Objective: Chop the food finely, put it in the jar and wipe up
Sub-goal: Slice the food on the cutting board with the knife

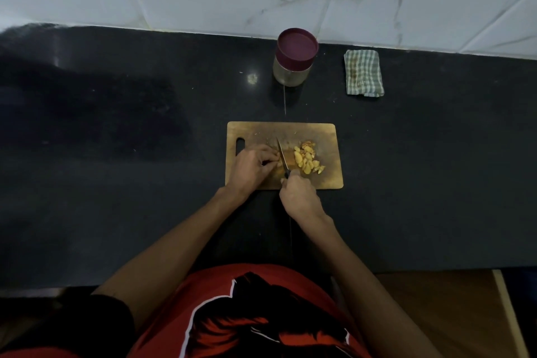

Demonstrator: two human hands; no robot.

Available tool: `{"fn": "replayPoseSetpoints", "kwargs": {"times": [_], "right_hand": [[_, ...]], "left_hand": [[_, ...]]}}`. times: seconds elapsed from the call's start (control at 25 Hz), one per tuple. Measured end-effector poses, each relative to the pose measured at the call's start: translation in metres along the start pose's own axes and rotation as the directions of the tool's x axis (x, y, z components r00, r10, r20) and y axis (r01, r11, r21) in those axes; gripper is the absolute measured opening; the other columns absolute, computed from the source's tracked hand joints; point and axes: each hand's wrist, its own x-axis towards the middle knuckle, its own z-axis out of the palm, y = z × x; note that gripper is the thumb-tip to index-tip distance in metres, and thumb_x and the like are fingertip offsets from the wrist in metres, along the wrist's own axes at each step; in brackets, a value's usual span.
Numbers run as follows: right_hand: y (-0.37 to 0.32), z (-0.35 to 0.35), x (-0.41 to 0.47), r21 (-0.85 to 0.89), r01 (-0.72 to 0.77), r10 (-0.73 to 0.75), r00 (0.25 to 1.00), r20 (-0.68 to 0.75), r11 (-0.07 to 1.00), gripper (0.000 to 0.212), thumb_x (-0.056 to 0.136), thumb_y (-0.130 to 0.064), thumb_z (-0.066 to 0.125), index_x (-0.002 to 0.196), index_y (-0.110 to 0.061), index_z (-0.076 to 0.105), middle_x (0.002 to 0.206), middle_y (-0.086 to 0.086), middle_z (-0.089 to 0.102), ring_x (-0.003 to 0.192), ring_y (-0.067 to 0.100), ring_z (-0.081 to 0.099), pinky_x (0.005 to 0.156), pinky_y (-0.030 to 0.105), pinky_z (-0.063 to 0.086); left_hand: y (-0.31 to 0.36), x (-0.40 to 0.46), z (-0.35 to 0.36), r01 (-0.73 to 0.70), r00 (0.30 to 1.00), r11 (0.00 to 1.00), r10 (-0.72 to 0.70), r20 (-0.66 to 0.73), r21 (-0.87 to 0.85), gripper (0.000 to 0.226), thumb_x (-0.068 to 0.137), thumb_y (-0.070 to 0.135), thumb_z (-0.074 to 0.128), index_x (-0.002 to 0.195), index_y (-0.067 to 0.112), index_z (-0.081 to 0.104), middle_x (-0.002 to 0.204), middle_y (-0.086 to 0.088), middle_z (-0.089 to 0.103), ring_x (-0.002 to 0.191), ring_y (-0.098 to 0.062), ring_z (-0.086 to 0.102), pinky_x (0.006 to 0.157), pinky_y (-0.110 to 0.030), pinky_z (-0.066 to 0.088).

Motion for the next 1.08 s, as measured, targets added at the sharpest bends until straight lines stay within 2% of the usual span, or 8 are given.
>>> {"fn": "replayPoseSetpoints", "kwargs": {"times": [0.12, 0.28, 0.4, 0.64, 0.8, 1.08], "right_hand": [[-0.004, -0.001, 0.001, -0.017, 0.015, -0.015, 1.0, -0.004, 1.0, 0.026, 0.103, -0.021, 0.042, 0.123, -0.005, 0.047, 0.117, 0.016, 0.06, 0.106, 0.032, 0.059, 0.076, 0.039, 0.045], [-0.016, -0.007, 0.009, -0.02, -0.001, 0.001, 1.0, -0.006, 1.0, 0.03, 0.1, -0.015, 0.045, 0.128, -0.004, 0.046, 0.121, 0.017, 0.061, 0.11, 0.034, 0.06, 0.084, 0.041, 0.048], [-0.012, -0.004, 0.001, -0.026, -0.023, 0.024, 1.0, 0.007, 0.999, 0.03, 0.1, -0.015, 0.046, 0.128, -0.004, 0.045, 0.123, 0.017, 0.059, 0.113, 0.034, 0.058, 0.083, 0.041, 0.047], [0.027, 0.017, -0.035, 0.017, -0.047, 0.046, 0.997, 0.058, 0.999, 0.022, 0.105, -0.025, 0.037, 0.115, -0.007, 0.046, 0.114, 0.016, 0.061, 0.104, 0.031, 0.06, 0.074, 0.037, 0.041], [0.022, 0.015, -0.032, 0.024, -0.01, 0.01, 1.0, 0.002, 1.0, 0.025, 0.106, -0.025, 0.037, 0.118, -0.005, 0.047, 0.114, 0.017, 0.062, 0.106, 0.032, 0.06, 0.073, 0.034, 0.038], [0.028, 0.007, -0.029, 0.117, -0.066, 0.072, 0.996, -0.046, 0.991, 0.031, 0.106, -0.026, 0.037, 0.125, -0.004, 0.048, 0.116, 0.016, 0.061, 0.108, 0.032, 0.059, 0.079, 0.038, 0.043]], "left_hand": [[0.0, 0.0, 0.0, -0.008, 1.0, 1.0, 0.007, -0.005, -0.016, 0.014, 0.08, 0.009, 0.071, 0.093, 0.007, 0.075, 0.1, -0.004, 0.071, 0.096, -0.015, 0.064, 0.085, -0.035, 0.052], [-0.001, -0.002, 0.001, -0.025, 1.0, 1.0, 0.025, -0.003, 0.013, 0.014, 0.08, 0.009, 0.071, 0.094, 0.009, 0.074, 0.1, -0.005, 0.071, 0.097, -0.016, 0.063, 0.088, -0.037, 0.052], [0.0, -0.002, 0.003, -0.021, 0.999, 0.999, 0.023, -0.032, 0.038, 0.015, 0.08, 0.009, 0.071, 0.094, 0.008, 0.074, 0.101, -0.006, 0.072, 0.099, -0.018, 0.063, 0.09, -0.037, 0.051], [0.003, -0.001, 0.0, 0.007, 0.999, 1.0, -0.007, -0.031, -0.002, 0.017, 0.079, 0.013, 0.073, 0.096, 0.009, 0.074, 0.101, -0.003, 0.072, 0.097, -0.012, 0.064, 0.091, -0.026, 0.049], [0.002, -0.004, 0.0, 0.006, 0.998, 1.0, -0.006, -0.062, -0.006, 0.017, 0.078, 0.015, 0.074, 0.095, 0.01, 0.075, 0.1, -0.001, 0.072, 0.096, -0.009, 0.063, 0.09, -0.026, 0.049], [0.003, -0.006, 0.001, 0.019, 0.999, 1.0, -0.018, -0.052, 0.01, 0.017, 0.08, 0.018, 0.072, 0.096, 0.013, 0.075, 0.103, 0.001, 0.072, 0.1, -0.01, 0.061, 0.091, -0.027, 0.048]]}}
